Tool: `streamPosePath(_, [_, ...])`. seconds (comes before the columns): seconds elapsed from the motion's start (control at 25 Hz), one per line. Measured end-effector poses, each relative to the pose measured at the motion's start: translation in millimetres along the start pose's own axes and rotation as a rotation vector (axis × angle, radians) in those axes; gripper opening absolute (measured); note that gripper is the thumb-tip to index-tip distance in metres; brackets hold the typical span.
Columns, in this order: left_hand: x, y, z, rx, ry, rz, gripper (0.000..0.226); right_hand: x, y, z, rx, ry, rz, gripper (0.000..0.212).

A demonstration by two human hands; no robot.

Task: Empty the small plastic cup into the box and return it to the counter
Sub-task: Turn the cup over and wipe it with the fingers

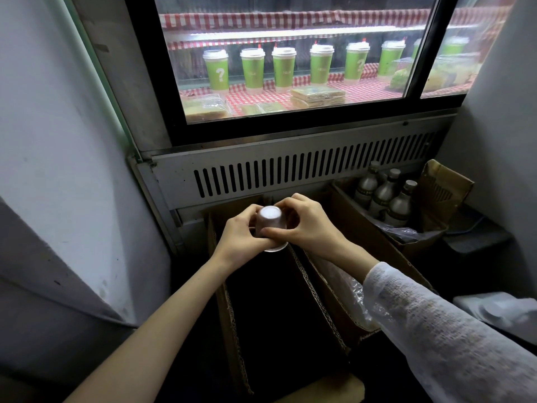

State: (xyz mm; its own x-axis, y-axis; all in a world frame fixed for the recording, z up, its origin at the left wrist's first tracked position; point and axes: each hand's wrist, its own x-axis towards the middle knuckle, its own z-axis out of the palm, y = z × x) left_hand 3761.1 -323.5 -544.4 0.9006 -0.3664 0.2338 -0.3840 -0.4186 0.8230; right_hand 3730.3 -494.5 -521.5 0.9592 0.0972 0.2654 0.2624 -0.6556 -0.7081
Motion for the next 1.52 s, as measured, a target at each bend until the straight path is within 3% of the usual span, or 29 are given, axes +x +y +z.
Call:
streamPosePath(0.2, [0.5,-1.0,-4.2,0.062,0.012,-0.073,0.061,-8.0,-5.6,-11.0,0.019,-0.181,-0.075,0.062])
streamPosePath(0.4, [1.3,-0.6,1.0,0.058,0.012,-0.109,0.067,-11.9,-22.5,-24.0,-0.123,0.041,-0.284,0.071])
streamPosePath(0.56, [1.2,4.3,0.7,0.074,0.055,-0.063,0.060,-13.7,-29.6,-33.0,-0.114,0.125,-0.320,0.082])
streamPosePath(0.72, [1.9,11.3,-4.5,0.013,0.137,0.071,0.058,-20.2,-21.4,-22.7,-0.236,-0.307,-0.232,0.073])
streamPosePath(0.8, [0.1,11.9,-5.1,0.016,0.134,0.070,0.058,-21.3,-18.3,-21.2,-0.247,-0.342,-0.227,0.072])
streamPosePath(0.92, [2.1,8.7,-2.1,0.006,0.114,0.039,0.058,-23.3,-20.6,-23.3,-0.271,-0.288,-0.241,0.075])
streamPosePath(1.12, [5.2,3.5,0.3,0.036,0.121,-0.012,0.057,-18.5,-32.5,-28.0,-0.166,0.090,-0.286,0.084])
streamPosePath(1.16, [4.8,3.6,-0.6,0.030,0.124,-0.010,0.054,-17.1,-31.4,-27.9,-0.173,0.071,-0.268,0.085])
streamPosePath(1.28, [3.8,3.9,-2.2,0.031,0.122,0.064,0.048,-18.4,-22.9,-21.5,-0.288,-0.307,-0.156,0.086])
streamPosePath(1.32, [2.6,4.5,-1.6,0.040,0.123,0.072,0.051,-18.1,-20.6,-21.1,-0.300,-0.365,-0.146,0.086])
streamPosePath(1.52, [6.6,4.8,5.4,0.038,0.115,0.034,0.051,-18.7,-20.2,-26.7,-0.261,-0.298,-0.143,0.091])
